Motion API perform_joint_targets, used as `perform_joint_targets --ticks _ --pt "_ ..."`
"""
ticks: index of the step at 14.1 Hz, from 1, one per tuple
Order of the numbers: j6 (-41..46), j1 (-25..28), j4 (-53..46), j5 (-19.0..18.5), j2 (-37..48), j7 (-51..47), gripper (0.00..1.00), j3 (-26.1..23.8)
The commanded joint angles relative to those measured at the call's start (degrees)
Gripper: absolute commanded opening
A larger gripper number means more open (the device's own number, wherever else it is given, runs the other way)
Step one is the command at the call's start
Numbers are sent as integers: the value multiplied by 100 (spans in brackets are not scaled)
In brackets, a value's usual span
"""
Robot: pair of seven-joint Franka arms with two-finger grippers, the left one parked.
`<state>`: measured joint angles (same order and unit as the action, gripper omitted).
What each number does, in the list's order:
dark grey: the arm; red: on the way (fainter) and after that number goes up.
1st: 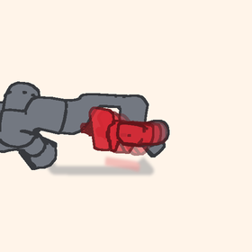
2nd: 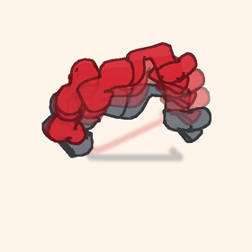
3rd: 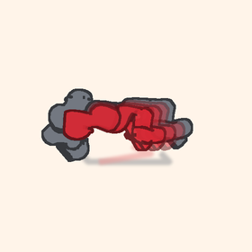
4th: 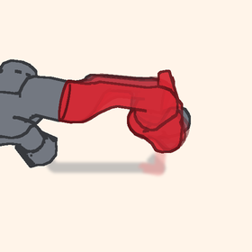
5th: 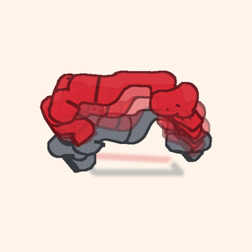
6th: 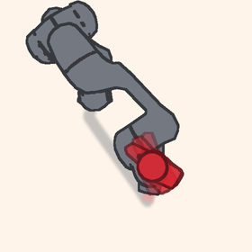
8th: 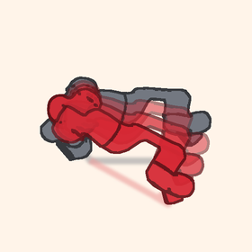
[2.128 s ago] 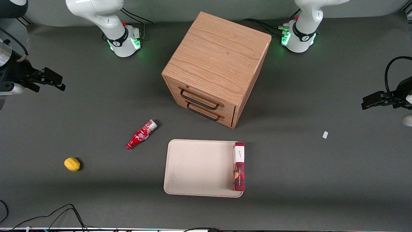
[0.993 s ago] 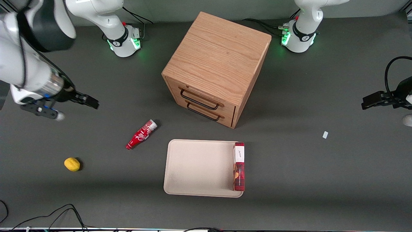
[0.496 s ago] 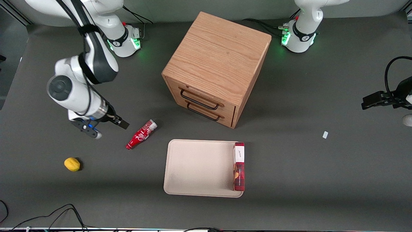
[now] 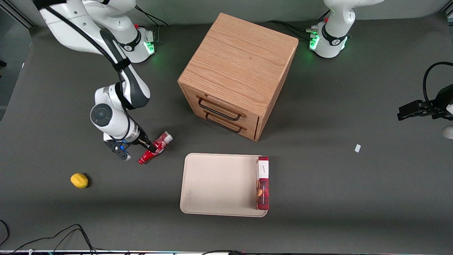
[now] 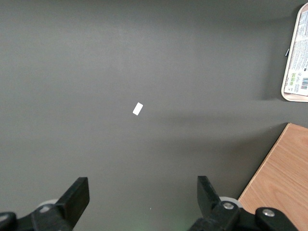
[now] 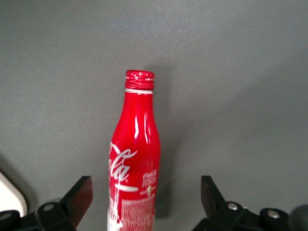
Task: Place coke bottle on tray
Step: 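Lower the right gripper and close it around the bottle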
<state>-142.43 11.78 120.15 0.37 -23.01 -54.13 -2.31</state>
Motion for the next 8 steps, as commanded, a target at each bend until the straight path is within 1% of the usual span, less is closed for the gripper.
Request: perform_joint_targets --ticks 1,5,7,8 --pt "-320 61 -27 -19 -220 -221 100 -50" --pt "-663 61 -27 -19 -476 -344 100 -85" --pt "-681 61 -27 -19 -502 -344 100 -94" --pt "-690 61 -36 -19 -511 -336 96 -94"
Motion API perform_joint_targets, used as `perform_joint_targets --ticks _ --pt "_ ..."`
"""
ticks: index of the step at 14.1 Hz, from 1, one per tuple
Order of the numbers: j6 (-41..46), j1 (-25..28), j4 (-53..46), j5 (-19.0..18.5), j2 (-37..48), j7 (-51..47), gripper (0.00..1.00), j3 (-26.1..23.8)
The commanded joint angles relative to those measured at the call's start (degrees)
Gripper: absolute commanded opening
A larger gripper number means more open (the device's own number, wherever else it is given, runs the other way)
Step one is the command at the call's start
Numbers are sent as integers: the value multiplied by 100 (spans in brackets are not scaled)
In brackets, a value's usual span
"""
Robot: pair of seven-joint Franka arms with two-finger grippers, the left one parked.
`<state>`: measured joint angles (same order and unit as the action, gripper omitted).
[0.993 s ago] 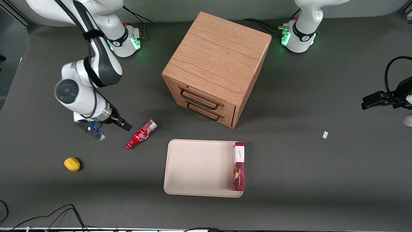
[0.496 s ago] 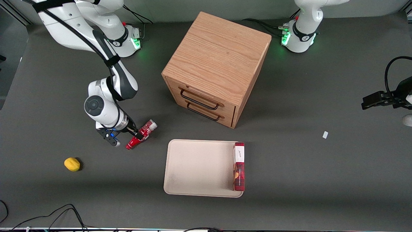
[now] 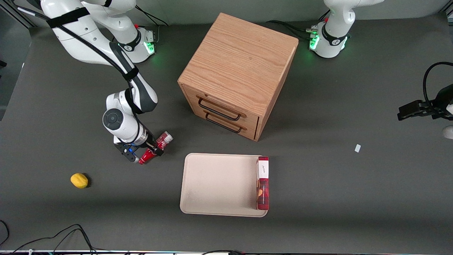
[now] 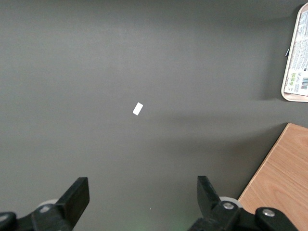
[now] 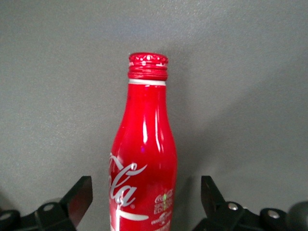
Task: Place coke bottle on tray
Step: 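Lower the right gripper and close it around the bottle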
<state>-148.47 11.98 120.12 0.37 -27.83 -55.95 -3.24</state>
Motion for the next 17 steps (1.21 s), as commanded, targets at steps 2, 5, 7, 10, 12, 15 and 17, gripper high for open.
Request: perform_joint_targets --ticks 2,5,7,10,12,15,17 --pt "-156 41 -33 -19 -73 -153 64 -1" --pt "-156 41 -50 -19 -100 -153 27 -1" --pt "-156 41 -59 -19 -100 -153 20 -1" --pt "-147 41 -85 -19 -91 -118 4 -1" --pt "-86 33 -129 -28 -4 -39 0 -1" --pt "597 15 -427 -63 286 188 0 -1" --pt "1334 -37 -813 -63 523 557 0 -1"
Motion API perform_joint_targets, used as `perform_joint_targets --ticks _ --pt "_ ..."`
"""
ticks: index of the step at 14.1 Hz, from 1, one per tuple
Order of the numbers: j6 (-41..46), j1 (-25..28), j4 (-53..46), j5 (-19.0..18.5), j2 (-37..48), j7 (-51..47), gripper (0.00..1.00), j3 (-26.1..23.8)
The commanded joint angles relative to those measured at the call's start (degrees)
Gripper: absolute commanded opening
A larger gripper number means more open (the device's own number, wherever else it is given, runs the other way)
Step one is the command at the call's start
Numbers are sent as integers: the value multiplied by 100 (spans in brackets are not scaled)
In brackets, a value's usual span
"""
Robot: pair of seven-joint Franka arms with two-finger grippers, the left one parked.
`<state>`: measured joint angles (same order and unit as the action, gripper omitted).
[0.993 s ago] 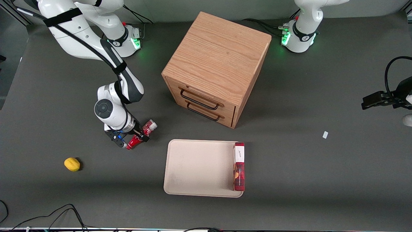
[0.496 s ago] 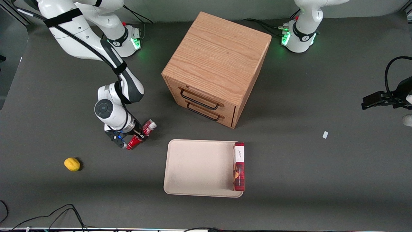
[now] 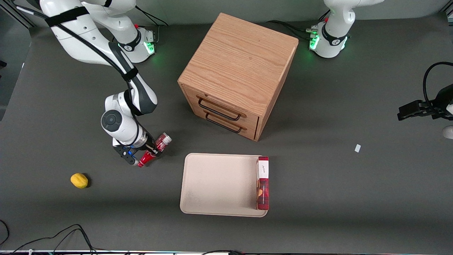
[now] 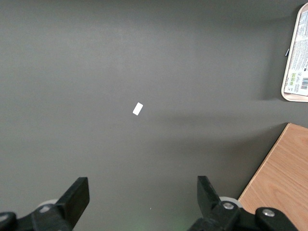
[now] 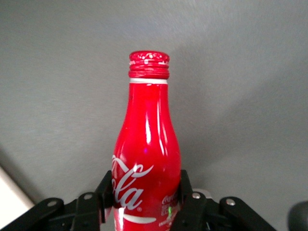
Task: Place coke bottle on tray
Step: 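Lower the right gripper and close it around the bottle, then lift the bottle and carry it toward the cream tray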
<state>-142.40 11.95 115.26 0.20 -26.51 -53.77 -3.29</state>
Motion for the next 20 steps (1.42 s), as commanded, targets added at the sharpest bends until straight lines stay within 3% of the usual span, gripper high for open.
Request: perform_joint_targets --ticks 1,4,10,12,17,20 --pt "1123 -52 -590 -46 471 541 0 3" --pt "2398 -70 -1687 -46 481 1191 0 12" --pt "3903 105 -3788 -273 182 2159 0 -75" --pt "4062 228 -4448 -563 -177 2546 0 -268" --pt "3940 597 -5803 -635 -1530 2792 1 -612" --pt "3107 660 -5831 -652 -2023 3066 5 -612"
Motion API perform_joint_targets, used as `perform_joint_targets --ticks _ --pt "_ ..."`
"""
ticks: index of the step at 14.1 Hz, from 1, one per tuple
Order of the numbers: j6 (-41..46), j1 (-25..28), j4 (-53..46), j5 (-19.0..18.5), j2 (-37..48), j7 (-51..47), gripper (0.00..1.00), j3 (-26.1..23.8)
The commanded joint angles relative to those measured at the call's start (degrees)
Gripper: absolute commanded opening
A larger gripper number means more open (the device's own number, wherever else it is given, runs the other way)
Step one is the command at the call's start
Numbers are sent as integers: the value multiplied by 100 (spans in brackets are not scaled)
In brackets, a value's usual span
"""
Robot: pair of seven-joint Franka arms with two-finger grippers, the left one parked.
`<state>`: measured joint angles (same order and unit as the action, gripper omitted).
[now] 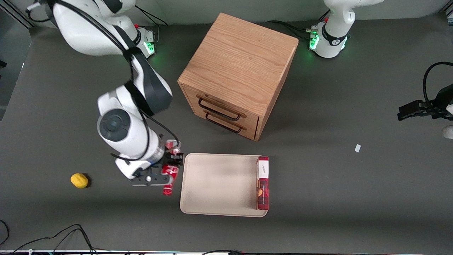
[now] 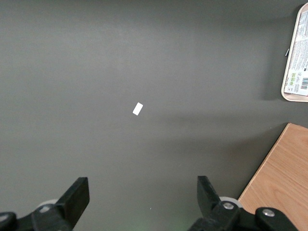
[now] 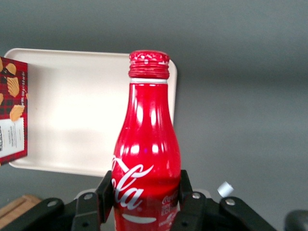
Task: Place coke bottle on tray
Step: 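Lift the bottle and carry it toward the cream tray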
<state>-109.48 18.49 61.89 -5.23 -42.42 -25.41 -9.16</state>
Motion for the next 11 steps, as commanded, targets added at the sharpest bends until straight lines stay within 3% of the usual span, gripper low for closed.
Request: perform_joint_targets --ticks 1,4,8,11 --pt "-440 40 -493 -118 -652 238 5 -16" --pt "-864 84 -485 -407 -1074 221 6 -16" --pt "-1400 75 -397 -426 -1549 150 13 -7" --pt "-1900 58 -160 -426 -1682 141 25 -7"
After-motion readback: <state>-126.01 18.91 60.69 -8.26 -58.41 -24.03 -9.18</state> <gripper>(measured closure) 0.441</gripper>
